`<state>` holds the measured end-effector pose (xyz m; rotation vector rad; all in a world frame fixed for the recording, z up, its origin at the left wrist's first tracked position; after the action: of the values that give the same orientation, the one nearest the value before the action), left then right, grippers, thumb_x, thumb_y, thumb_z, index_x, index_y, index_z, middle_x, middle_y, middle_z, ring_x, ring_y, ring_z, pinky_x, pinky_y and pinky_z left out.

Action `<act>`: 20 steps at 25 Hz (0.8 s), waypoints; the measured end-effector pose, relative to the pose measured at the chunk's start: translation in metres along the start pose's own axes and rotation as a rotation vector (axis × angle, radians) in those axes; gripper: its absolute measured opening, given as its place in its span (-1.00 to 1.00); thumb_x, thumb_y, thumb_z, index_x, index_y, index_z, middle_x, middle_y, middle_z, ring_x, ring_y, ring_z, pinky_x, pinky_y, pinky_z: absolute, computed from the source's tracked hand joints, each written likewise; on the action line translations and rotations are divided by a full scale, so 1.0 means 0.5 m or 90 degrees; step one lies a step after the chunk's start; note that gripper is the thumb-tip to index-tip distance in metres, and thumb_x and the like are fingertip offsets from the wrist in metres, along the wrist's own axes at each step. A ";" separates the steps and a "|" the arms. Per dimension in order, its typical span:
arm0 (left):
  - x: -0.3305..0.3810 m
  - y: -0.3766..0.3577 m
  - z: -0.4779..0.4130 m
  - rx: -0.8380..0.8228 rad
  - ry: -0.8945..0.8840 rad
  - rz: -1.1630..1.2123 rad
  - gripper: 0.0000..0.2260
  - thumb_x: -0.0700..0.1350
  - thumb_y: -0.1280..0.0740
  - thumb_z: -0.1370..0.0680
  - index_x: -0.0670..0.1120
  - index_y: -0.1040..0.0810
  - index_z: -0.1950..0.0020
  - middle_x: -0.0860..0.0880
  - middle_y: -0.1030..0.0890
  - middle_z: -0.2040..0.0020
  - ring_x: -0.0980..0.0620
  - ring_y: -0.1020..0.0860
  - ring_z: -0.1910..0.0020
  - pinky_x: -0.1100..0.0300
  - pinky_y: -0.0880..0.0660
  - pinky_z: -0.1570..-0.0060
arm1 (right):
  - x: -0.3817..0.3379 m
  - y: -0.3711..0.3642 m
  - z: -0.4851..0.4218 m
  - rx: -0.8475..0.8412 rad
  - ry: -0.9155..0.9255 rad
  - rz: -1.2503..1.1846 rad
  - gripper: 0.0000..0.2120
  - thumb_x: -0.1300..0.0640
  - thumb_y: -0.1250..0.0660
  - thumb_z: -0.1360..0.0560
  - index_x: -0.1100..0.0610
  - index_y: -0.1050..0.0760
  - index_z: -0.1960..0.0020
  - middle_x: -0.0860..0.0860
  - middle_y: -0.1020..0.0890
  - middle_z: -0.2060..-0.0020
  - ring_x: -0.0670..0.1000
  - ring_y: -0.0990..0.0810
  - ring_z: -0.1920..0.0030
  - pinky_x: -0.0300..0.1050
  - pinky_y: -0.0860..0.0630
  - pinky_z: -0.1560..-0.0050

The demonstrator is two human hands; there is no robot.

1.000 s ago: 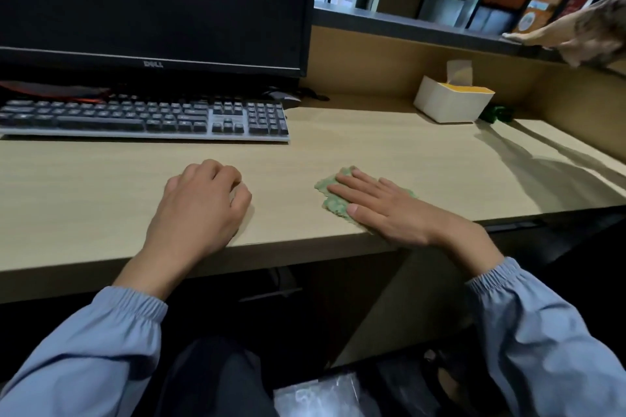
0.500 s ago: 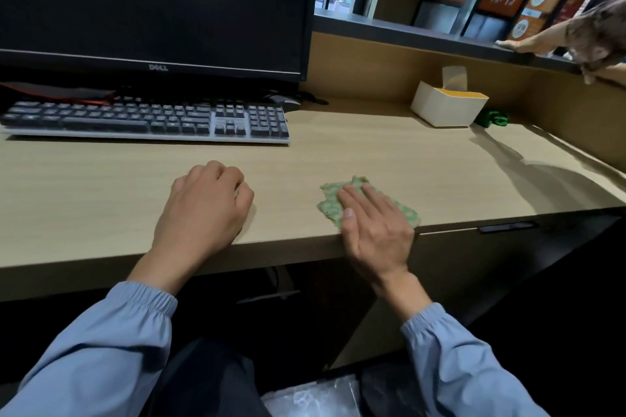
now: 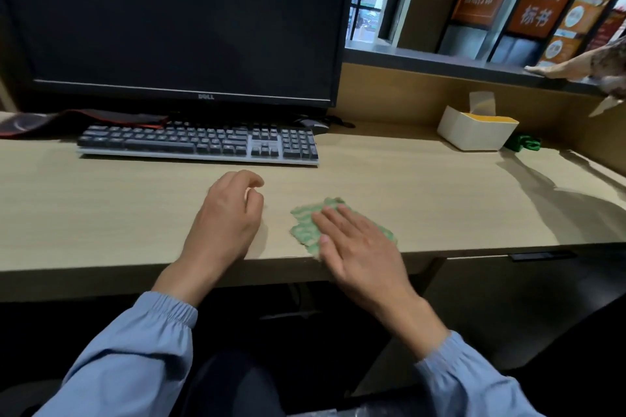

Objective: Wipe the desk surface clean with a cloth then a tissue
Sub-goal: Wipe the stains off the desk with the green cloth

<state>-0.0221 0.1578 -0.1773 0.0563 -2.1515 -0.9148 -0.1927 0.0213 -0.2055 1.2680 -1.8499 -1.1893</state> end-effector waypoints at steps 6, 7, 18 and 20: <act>-0.065 0.091 0.031 -0.059 -0.011 -0.161 -0.81 -0.05 -0.22 -0.67 -0.02 -0.61 -0.16 0.07 -0.57 -0.14 0.02 -0.47 -0.18 0.01 -0.43 -0.25 | 0.106 0.054 0.000 -0.263 -0.072 -0.063 -0.53 -0.10 0.11 -0.72 -0.17 -0.04 -0.63 -0.20 -0.03 -0.61 -0.20 0.12 -0.59 -0.32 0.24 -0.48; -0.082 0.109 0.033 -0.059 -0.004 -0.185 -0.81 -0.05 -0.22 -0.66 -0.03 -0.61 -0.14 0.04 -0.59 -0.13 -0.01 -0.49 -0.17 -0.02 -0.44 -0.25 | 0.095 0.054 -0.012 -0.317 -0.059 -0.076 -0.53 -0.10 0.11 -0.72 -0.18 0.00 -0.63 -0.21 0.01 -0.62 -0.17 0.16 -0.59 -0.27 0.25 -0.49; -0.134 0.119 0.070 -0.001 0.008 -0.230 -0.78 -0.02 -0.15 -0.62 0.06 -0.60 -0.07 0.13 -0.60 -0.08 0.01 -0.54 -0.12 0.01 -0.35 -0.12 | -0.181 -0.016 -0.089 -0.319 0.165 -0.085 -0.51 -0.15 0.15 -0.72 -0.22 0.07 -0.63 -0.24 0.08 -0.61 -0.05 0.27 -0.61 0.04 0.25 -0.59; -0.132 0.118 0.073 0.003 -0.007 -0.236 -0.73 0.01 -0.11 -0.60 0.06 -0.60 -0.07 0.14 -0.60 -0.08 0.02 -0.54 -0.11 0.03 -0.34 -0.10 | -0.170 -0.006 -0.067 -0.297 0.176 -0.084 -0.51 -0.21 0.15 -0.70 -0.27 0.07 -0.62 -0.28 0.07 -0.61 -0.13 0.26 -0.60 -0.02 0.23 -0.59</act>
<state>0.0136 0.2442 -0.1988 0.4665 -2.1921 -1.1183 -0.1319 0.0882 -0.1929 1.2212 -1.2157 -1.3397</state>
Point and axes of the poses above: each hand's wrist, its own z-axis away from the middle knuckle, its own y-axis out of the back of the hand, x = y × z, the point moved 5 cm from there along -z, towards the middle knuckle
